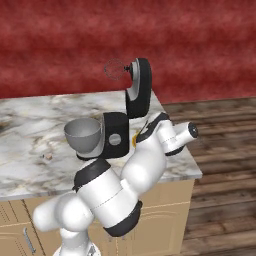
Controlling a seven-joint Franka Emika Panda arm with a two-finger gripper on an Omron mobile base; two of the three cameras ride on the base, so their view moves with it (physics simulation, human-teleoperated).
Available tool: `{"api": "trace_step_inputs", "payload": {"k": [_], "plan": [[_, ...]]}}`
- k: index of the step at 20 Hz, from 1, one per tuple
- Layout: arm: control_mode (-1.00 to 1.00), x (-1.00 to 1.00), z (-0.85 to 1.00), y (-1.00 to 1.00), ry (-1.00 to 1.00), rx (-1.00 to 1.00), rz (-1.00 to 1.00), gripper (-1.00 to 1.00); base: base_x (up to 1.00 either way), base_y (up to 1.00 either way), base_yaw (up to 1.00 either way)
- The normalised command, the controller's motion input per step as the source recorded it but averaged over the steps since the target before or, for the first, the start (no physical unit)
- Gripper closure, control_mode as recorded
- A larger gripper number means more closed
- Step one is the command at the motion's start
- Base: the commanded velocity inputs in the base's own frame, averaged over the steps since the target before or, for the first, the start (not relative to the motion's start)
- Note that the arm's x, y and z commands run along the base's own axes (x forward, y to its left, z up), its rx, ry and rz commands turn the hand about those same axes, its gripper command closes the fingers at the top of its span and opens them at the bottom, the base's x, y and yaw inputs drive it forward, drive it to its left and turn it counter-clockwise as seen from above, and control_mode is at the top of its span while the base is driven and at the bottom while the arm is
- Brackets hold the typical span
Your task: Add butter and sugar cubes to the stand mixer bowl and then turn on the stand mixer to begin making frosting.
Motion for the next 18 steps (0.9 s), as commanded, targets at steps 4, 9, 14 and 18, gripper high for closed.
{"api": "trace_step_inputs", "payload": {"k": [4, 9, 14, 18], "plan": [[-1.00, 0.00, -0.15, 0.00, 0.00, 0.00, 0.00, -1.00, 0.00, 0.00, 0.00], [-1.00, 0.02, -0.05, 0.00, -0.05, 0.00, 0.00, -1.00, 0.00, 0.00, 0.00], [-1.00, 0.10, -0.11, 0.08, -0.02, 0.00, 0.00, -1.00, 0.00, 0.00, 0.00], [-1.00, 0.21, -0.16, 0.19, 0.00, 0.00, 0.00, -1.00, 0.00, 0.00, 0.00]]}}
